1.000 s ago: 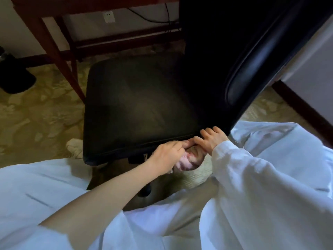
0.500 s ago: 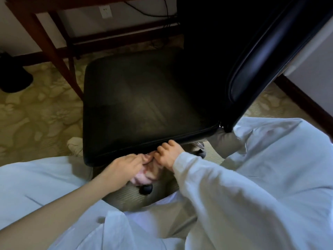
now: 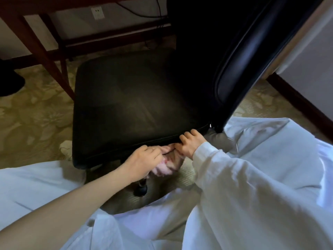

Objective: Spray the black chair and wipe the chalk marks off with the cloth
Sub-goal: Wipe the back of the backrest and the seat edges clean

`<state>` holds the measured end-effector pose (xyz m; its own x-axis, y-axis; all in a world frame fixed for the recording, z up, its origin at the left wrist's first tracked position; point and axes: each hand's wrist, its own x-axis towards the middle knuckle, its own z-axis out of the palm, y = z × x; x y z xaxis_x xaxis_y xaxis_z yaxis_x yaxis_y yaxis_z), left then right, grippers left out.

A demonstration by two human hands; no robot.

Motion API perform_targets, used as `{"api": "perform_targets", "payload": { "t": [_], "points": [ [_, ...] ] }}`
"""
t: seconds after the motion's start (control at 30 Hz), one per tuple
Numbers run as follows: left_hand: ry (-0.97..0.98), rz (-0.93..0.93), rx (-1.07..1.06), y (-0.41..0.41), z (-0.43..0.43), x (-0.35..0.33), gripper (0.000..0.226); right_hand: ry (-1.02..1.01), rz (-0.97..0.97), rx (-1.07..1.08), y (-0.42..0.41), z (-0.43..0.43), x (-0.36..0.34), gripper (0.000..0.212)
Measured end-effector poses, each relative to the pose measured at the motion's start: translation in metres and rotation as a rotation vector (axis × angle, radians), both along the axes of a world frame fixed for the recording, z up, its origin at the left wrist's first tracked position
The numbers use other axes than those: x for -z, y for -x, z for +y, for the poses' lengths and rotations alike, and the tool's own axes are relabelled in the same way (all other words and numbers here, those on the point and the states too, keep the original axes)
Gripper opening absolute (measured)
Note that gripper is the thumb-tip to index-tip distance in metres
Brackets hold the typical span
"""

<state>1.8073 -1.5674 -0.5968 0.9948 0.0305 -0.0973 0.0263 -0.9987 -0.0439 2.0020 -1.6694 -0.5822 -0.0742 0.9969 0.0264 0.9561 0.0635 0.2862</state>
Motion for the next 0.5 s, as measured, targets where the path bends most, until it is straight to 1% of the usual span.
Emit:
{"api": "perform_targets", "payload": {
  "t": [0.03,0.07,0.1,0.13,0.2,0.27,0.33,0.4,0.47,0.5],
  "points": [
    [-0.010,0.002,0.025,-0.025,-0.010,0.002,0.055,0.039,-0.058,0.093,-0.017,-0.007,-0.008,0.016],
    [-0.020,0.012,0.034,-0.047,-0.020,0.003,0.058,0.142,-0.105,0.195,-0.032,-0.014,-0.018,0.015],
    [-0.033,0.007,0.031,-0.067,-0.030,0.002,0.055,0.216,-0.107,0.305,-0.045,-0.021,-0.024,0.018],
    [-0.046,-0.008,0.020,-0.083,-0.039,-0.001,0.048,0.243,-0.074,0.404,-0.056,-0.026,-0.029,0.023],
    [-0.051,-0.011,-0.028,-0.104,-0.050,-0.005,0.040,0.314,-0.014,0.530,-0.069,-0.027,-0.034,0.029],
    [-0.051,-0.039,-0.059,-0.105,-0.049,-0.007,0.042,0.330,-0.019,0.524,-0.068,-0.024,-0.036,0.030],
    [-0.037,-0.077,-0.053,-0.088,-0.039,-0.013,0.048,0.347,0.009,0.479,-0.057,-0.019,-0.034,0.030],
    [0.005,-0.119,-0.045,-0.062,-0.026,-0.018,0.055,0.242,0.018,0.362,-0.042,-0.014,-0.032,0.028],
    [0.003,-0.177,-0.061,-0.030,-0.011,-0.024,0.047,0.134,0.038,0.249,-0.024,-0.011,-0.031,0.043],
    [0.009,-0.198,-0.076,-0.012,-0.003,-0.025,0.040,0.124,0.088,0.229,-0.013,-0.007,-0.029,0.049]
  ]
}}
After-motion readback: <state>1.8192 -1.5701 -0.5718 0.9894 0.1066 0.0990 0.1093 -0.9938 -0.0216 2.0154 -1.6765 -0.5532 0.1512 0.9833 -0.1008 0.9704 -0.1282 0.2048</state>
